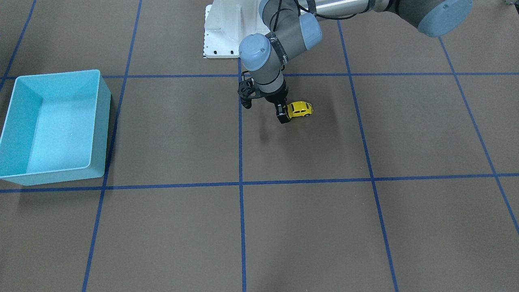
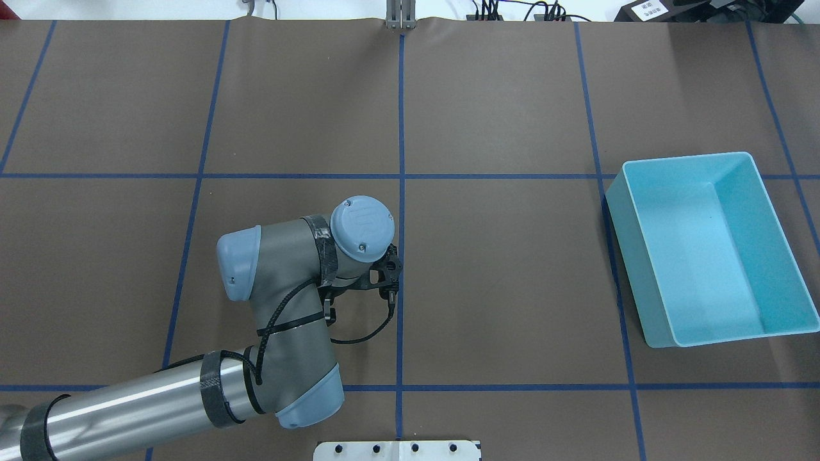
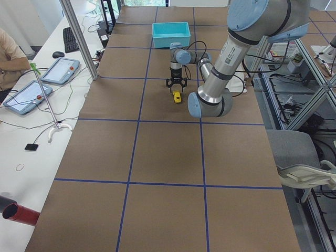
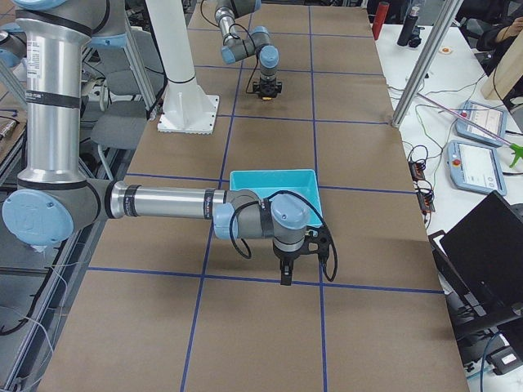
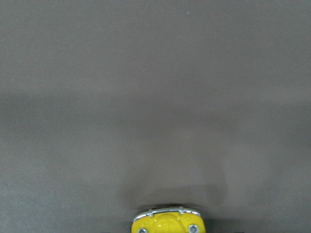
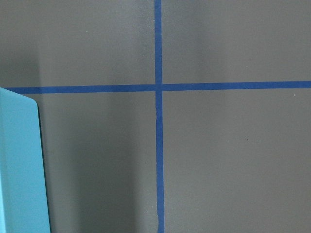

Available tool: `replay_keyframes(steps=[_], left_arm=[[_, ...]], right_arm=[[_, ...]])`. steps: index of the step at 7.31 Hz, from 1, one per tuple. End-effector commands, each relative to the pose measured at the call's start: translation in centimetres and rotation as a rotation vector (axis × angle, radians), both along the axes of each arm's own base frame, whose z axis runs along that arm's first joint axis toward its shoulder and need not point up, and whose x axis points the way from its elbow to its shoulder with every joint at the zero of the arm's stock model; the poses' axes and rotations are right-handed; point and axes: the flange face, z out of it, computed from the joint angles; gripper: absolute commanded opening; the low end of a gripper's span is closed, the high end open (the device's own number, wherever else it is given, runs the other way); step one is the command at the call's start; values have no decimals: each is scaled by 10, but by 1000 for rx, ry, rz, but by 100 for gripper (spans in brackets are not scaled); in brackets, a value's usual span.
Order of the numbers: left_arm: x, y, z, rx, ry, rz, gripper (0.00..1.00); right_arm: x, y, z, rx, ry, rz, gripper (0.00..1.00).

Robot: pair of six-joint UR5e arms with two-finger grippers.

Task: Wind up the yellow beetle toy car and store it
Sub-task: 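Press the held car down onto the table with the left gripper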

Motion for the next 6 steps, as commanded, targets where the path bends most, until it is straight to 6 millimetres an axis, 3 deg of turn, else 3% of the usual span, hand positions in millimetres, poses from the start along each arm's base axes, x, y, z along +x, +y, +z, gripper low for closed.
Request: replay_keyframes(steps=[1, 2, 3, 4, 6], left_arm=[[-3, 1, -1, -23, 6, -35, 41], [-5, 5, -6, -79, 22, -98, 17], [-11, 7, -13, -90, 40, -105, 0], [-22, 6, -13, -83, 51, -109, 0], [-73, -19, -1, -26, 76, -104, 0]], right_arm=[[0, 0, -1, 1, 0, 0, 100], [0, -1, -2, 4, 0, 0, 100], [0, -1, -2, 3, 0, 0, 100], [0, -1, -2, 3, 0, 0, 100], [0, 0, -2, 3, 0, 0, 100]])
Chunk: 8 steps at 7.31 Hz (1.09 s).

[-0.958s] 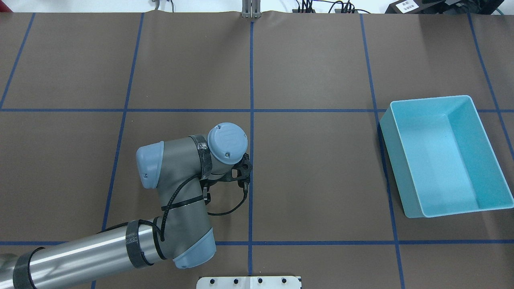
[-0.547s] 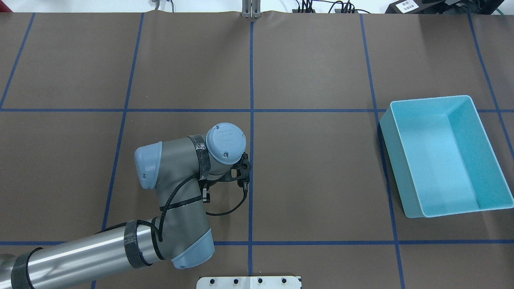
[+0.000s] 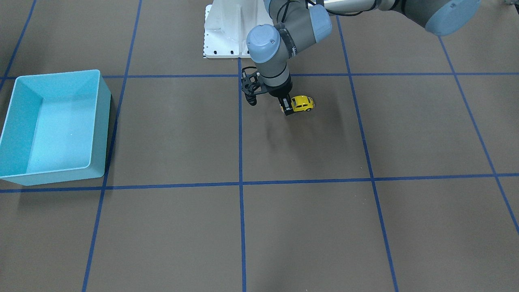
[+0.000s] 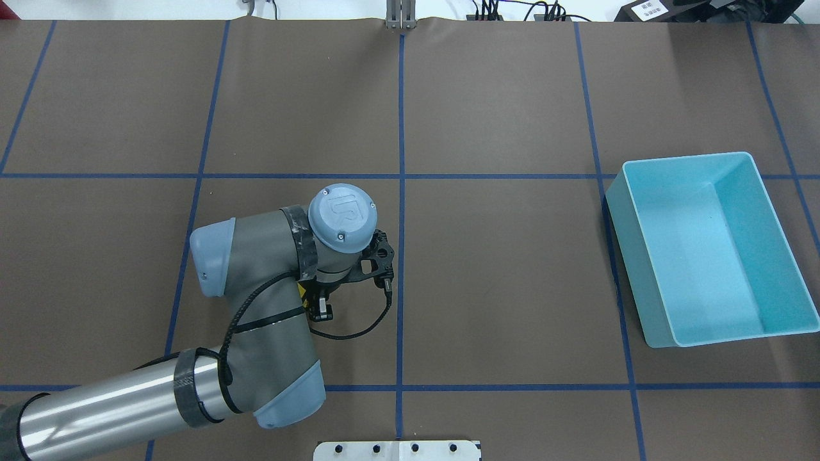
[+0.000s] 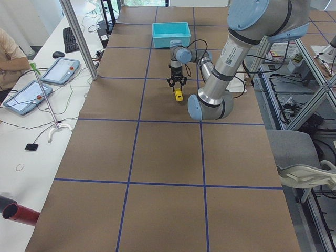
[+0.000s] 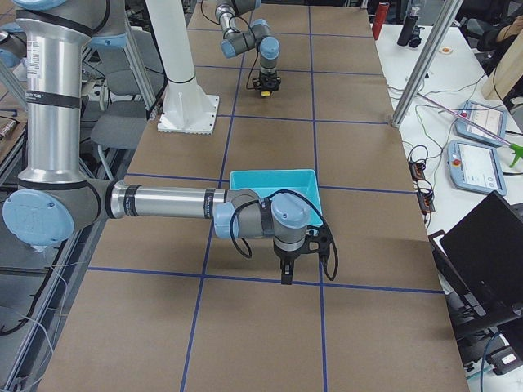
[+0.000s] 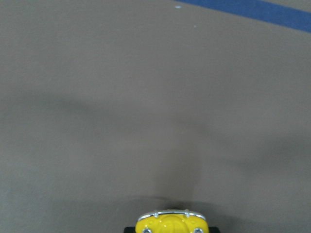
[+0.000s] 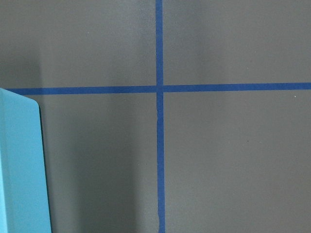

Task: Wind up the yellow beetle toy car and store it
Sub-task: 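Drag the car backward along the table with the left gripper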

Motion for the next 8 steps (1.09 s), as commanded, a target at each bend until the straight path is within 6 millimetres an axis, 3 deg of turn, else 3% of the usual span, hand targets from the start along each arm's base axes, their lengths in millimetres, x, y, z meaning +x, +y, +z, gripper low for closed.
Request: replay_keyframes(steps=[1, 2, 3, 5, 7, 8], left_arm=[[-60, -31, 16, 98, 17, 64, 0], [-86, -58, 19, 110, 18, 41, 0], [-112, -77, 35, 100, -3, 3, 0], [-148, -102, 50, 169, 37, 45, 0], [-180, -117, 87, 167, 123, 77, 0], [-181, -113, 108, 162, 170, 94, 0]], right_arm=[[0, 1, 0, -1, 0, 0, 100], [0, 1, 0, -1, 0, 0, 100], [0, 1, 0, -1, 0, 0, 100], [0, 1, 0, -1, 0, 0, 100], [0, 1, 0, -1, 0, 0, 100], [0, 1, 0, -2, 0, 1, 100]])
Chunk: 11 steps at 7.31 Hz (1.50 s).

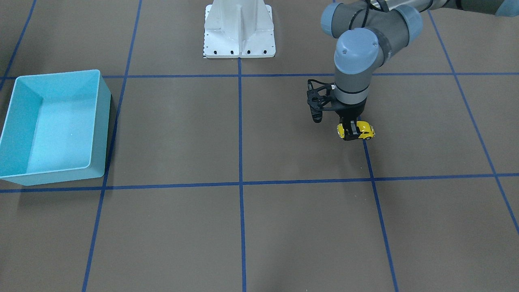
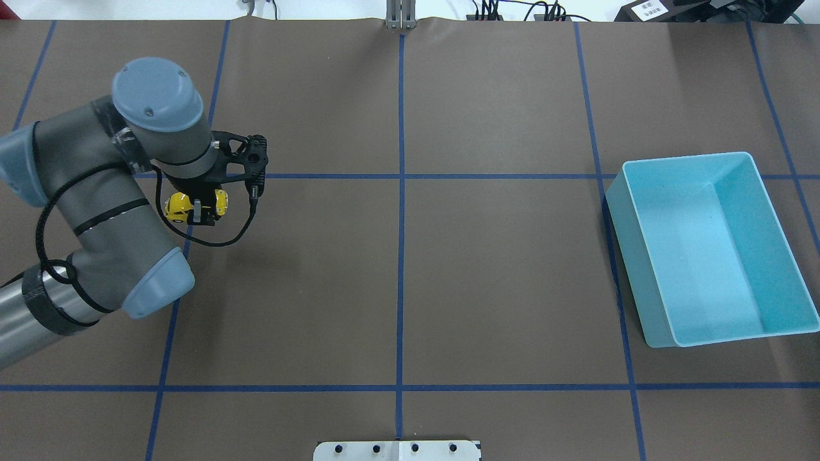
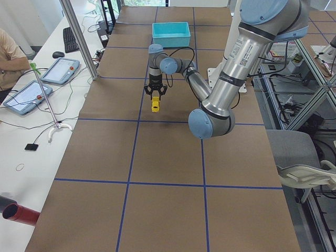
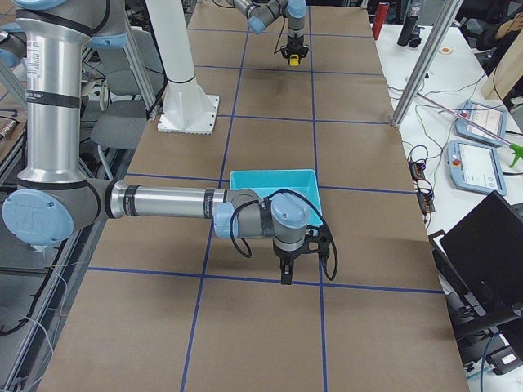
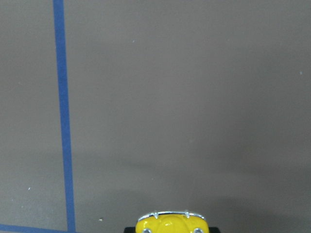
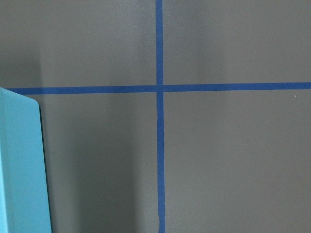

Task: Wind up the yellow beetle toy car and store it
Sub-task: 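Drag the car backward along the table with the left gripper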

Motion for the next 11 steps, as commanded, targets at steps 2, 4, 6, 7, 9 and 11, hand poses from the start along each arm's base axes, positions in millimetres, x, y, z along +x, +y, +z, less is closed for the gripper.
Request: replay_keyframes(steps=[2, 4, 6, 7, 9, 11], left_arm=[[-10, -12, 49, -25, 118, 43, 0], [-2, -17, 57, -12, 128, 49, 0], [4, -18, 56, -3, 137, 54, 0], [10, -23, 65, 10, 149, 55, 0], [15, -27, 65, 15, 156, 58, 0], [15, -27, 65, 19, 160, 57, 0]], right_arm=[[0, 0, 0, 0, 0, 0, 100], [0, 1, 1, -1, 0, 0, 100], [0, 0, 0, 0, 0, 0, 100], [0, 0, 0, 0, 0, 0, 100], [0, 1, 1, -1, 0, 0, 100], [0, 1, 1, -2, 0, 1, 100]])
